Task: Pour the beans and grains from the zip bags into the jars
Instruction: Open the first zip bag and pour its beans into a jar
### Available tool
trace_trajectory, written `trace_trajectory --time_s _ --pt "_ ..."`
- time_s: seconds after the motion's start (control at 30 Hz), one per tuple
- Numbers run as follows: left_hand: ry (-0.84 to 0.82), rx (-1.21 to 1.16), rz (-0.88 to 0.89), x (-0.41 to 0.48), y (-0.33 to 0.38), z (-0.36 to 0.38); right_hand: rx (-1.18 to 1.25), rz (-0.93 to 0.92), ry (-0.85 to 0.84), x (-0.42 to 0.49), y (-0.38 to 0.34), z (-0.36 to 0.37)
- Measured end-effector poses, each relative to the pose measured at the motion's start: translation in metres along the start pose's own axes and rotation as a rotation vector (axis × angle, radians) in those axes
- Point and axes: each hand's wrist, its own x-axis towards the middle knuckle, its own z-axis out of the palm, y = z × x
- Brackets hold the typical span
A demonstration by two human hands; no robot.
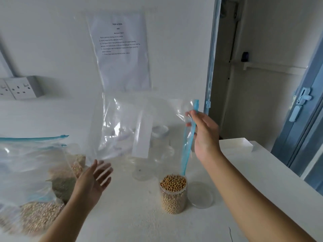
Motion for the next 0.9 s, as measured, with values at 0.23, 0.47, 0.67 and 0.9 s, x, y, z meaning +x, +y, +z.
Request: trace_trajectory --time_s 0.23,0.47,0.67,0.9 --pt "0.025 0.129 -0.169 -0.022 -0.041 -0.025 -0.160 -0.161 -0.085 -0.008 -0.001 0.050" --pt "-0.060 0.013 0.008 -0.023 -0.024 -0.025 -0.143 -0.055 0.086 0.005 0.016 0.024" --pt "-0.126 -0.092 0.145 -0.022 0.009 -0.006 0.052 0.083 0.111 0.010 0.025 -0.002" --pt "-0.262 -0.043 0.317 -0.027 0.046 0.029 0.270 0.261 0.222 0.015 0.056 -0.053"
